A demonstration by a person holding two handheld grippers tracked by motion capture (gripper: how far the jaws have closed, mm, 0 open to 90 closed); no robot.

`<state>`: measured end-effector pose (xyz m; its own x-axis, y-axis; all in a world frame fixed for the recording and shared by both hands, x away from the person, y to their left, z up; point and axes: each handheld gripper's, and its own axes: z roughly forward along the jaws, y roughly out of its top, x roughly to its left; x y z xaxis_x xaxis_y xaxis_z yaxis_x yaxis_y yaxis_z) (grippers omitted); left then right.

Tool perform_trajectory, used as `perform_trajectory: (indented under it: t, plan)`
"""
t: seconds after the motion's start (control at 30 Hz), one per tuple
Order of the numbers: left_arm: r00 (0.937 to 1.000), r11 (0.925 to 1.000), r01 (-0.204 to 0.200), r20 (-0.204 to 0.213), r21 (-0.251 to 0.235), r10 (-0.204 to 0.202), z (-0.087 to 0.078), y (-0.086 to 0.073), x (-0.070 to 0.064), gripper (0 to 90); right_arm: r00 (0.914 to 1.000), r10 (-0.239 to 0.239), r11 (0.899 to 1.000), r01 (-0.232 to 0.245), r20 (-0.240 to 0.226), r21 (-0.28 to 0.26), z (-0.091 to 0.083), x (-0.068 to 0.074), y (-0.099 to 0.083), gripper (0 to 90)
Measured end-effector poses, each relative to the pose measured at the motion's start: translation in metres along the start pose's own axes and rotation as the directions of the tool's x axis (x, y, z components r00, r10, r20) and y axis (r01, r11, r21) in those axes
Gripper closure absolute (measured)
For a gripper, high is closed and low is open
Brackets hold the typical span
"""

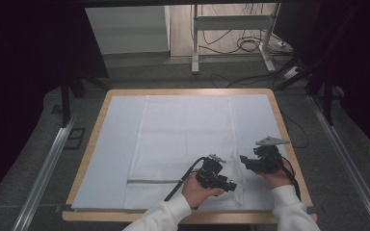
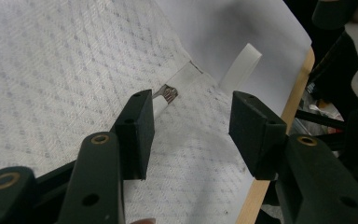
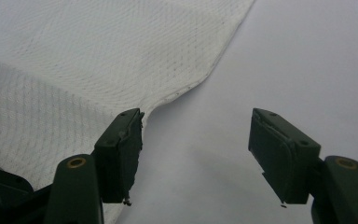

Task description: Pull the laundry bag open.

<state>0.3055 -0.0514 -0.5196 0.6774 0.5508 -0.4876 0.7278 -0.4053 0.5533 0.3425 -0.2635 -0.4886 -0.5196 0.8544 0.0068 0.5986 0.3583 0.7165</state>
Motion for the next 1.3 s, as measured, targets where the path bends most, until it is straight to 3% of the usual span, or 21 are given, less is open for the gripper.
perform_trajectory:
  t: [0.33, 0.9, 1.3]
  plan:
    - [0.9998, 1.0, 0.006, -0.019, -0.004, -0.007, -0.0072, -0.0005, 0.0047, 51.0, 1.0, 0.002, 1.0, -0.002, 0.004, -0.001, -0.0005, -0.0016, -0.0005, 34.2]
    - [0.9996, 0.9997, 0.024, -0.015, 0.0, -0.024, -0.0007, -0.0005, 0.0049, 50.7, 1.0, 0.001, 1.0, -0.001, 0.009, 0.001, -0.0001, -0.0008, -0.0003, 34.2]
    - [0.998, 0.998, 0.064, -0.005, -0.003, -0.064, 0.0006, 0.002, 0.0051, 47.8, 0.9999, -0.001, 1.0, 0.001, 0.01, 0.004, 0.0008, -0.0006, -0.0004, 34.2]
